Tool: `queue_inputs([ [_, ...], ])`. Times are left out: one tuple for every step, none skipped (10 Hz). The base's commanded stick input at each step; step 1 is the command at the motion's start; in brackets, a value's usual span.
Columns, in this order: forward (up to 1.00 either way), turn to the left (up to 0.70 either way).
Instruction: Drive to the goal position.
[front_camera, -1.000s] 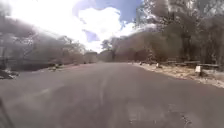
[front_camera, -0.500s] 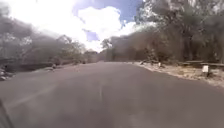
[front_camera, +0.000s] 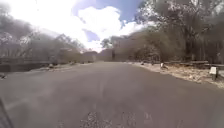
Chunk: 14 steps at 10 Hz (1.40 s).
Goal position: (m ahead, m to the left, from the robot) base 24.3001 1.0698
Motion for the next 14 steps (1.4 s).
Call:
queue_inputs([
  [0.7, 0.0],
  [0.7, 0.0],
  [0.7, 0.0],
  [0.7, 0.0],
  [0.7, 0.0],
  [0.7, 0.0],
  [0.7, 0.0],
  [0.7, 0.0],
  [0.7, 0.0],
  [0.7, 0.0],
  [0.7, 0.0],
  [0.7, 0.0],
  [0.7, 0.0],
  [0.7, 0.0],
])
